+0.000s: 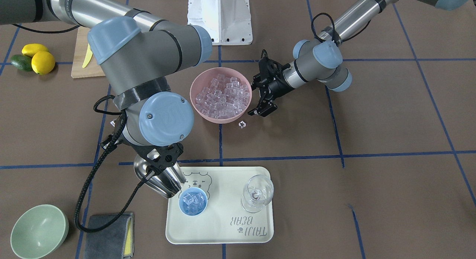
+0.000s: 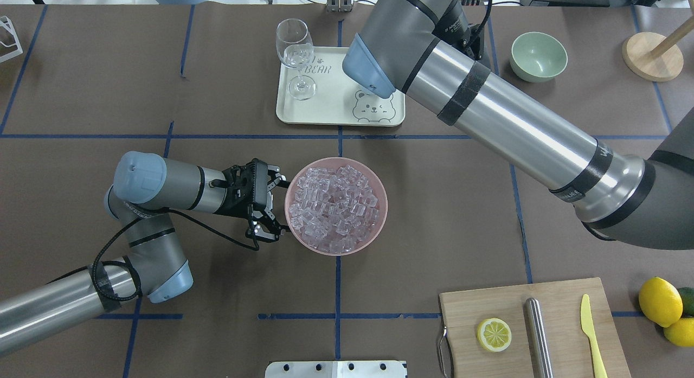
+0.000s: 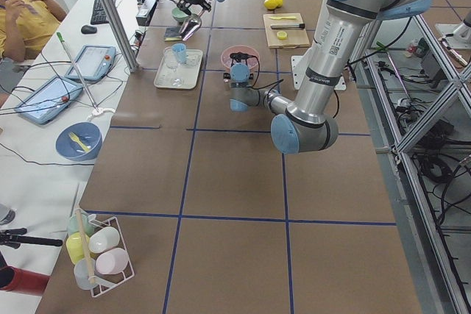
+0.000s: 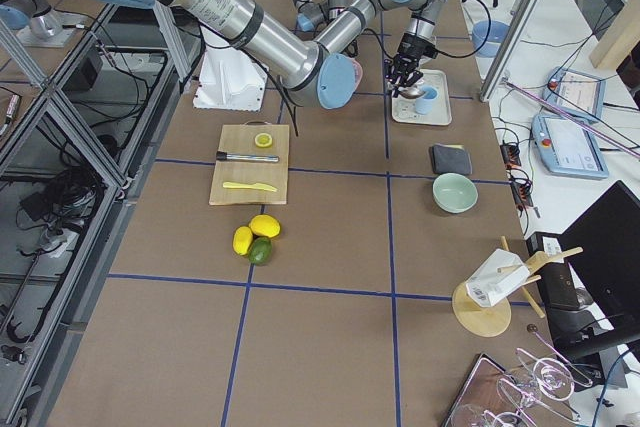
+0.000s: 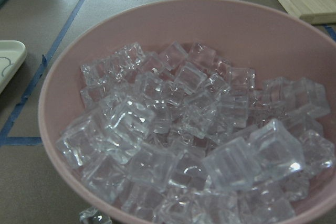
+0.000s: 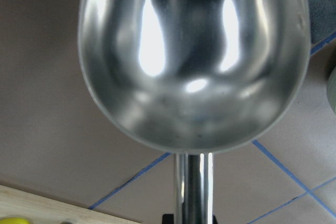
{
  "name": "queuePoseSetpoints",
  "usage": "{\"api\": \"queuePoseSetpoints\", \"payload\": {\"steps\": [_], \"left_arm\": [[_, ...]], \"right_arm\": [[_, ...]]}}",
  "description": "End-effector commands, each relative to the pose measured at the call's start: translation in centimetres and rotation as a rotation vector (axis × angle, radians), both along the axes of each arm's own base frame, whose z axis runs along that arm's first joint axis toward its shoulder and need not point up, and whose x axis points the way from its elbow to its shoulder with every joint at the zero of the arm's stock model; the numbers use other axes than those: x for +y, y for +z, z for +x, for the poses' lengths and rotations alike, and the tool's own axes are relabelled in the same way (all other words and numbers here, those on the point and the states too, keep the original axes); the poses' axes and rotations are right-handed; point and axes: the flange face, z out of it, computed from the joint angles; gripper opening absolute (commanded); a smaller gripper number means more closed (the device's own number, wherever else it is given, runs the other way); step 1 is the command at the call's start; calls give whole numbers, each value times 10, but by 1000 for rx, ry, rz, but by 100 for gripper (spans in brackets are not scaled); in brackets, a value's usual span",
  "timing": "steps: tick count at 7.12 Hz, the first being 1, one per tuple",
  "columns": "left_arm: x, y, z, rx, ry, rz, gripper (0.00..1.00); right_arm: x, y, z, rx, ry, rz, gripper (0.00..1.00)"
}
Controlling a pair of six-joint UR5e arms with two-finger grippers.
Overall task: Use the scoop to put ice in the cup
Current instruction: 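Tip the scoop with the right gripper to pour ice into the blue cup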
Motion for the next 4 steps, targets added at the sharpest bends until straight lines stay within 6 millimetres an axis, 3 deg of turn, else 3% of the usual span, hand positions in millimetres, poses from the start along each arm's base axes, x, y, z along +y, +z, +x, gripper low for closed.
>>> {"api": "queuePoseSetpoints", "payload": {"steps": [1, 4], "left_arm": [[0, 0, 0, 0, 0, 0, 100], [0, 6, -3, -9, 1, 9, 100]], "right_arm": [[0, -3, 0, -5, 0, 3, 0], [-5, -21, 20, -94, 48, -21, 0]]}}
